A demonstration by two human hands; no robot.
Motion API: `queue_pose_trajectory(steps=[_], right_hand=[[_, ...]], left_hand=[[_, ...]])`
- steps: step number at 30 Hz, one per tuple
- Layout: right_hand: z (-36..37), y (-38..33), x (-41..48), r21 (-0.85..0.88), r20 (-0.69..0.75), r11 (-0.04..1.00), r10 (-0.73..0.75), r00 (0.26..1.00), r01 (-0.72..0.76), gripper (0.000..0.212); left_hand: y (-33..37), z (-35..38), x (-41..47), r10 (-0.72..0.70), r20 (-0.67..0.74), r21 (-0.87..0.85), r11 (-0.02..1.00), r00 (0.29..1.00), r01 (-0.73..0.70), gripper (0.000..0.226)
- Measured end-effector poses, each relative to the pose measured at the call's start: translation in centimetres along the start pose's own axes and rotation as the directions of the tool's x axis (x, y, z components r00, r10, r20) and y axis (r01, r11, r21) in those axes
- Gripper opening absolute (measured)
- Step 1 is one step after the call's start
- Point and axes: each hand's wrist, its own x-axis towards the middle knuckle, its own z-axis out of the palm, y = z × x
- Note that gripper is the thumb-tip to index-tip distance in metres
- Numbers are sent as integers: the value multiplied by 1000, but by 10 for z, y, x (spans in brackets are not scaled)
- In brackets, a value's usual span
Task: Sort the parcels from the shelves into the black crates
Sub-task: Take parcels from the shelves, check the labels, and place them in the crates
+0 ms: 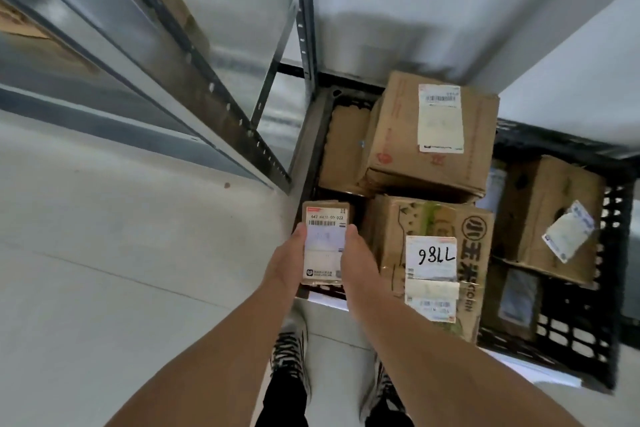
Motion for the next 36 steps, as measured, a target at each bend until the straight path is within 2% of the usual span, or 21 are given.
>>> queue_pose_trajectory(steps=[5,10,13,18,22,28,36], right_hand=[[32,8,45,87,-128,994,74,989,-63,58],[46,16,96,143,-310,987,115,944,-73,74],[47,23,112,205,-301,973,168,939,-108,60],[62,42,147,273,-339,954,216,916,-124,84],[64,38,161,414,-264,893,301,916,-174,64],[59,32,178,411,-270,884,351,897,-222,80],[57,28,182,447,-221,876,305,926,-182,66]], left_hand=[[-8,7,59,-66,37,9,998,997,66,53],[-16,29,96,-122,114,-14,992,986,124,48],[-29,35,116,-140,105,-26,989,985,144,61],[-41,39,145,-164,112,-129,976,980,178,56],[-45,41,162,-131,130,-180,972,983,154,58],[-42,44,177,-119,156,-241,958,981,155,58],[-31,47,183,-132,129,-149,977,983,151,58]])
